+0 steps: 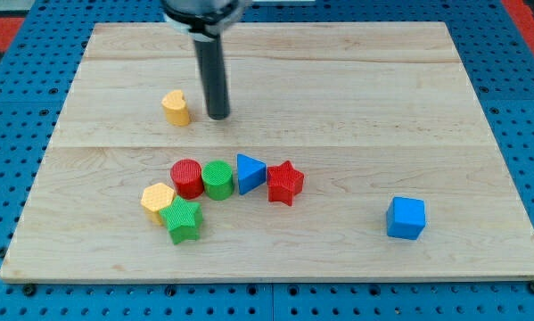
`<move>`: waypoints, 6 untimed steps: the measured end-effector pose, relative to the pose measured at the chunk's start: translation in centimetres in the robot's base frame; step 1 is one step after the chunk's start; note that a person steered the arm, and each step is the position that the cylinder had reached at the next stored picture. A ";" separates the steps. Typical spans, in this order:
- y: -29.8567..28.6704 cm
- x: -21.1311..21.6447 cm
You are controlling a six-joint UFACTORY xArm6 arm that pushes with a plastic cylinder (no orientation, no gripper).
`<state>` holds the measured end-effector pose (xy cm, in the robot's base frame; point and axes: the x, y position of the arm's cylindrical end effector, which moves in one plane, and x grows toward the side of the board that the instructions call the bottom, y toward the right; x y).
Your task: Move the yellow heart towards the top left of the board
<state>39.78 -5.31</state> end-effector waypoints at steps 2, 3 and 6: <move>-12.5 -0.2; -13.3 -7.2; -12.9 -14.2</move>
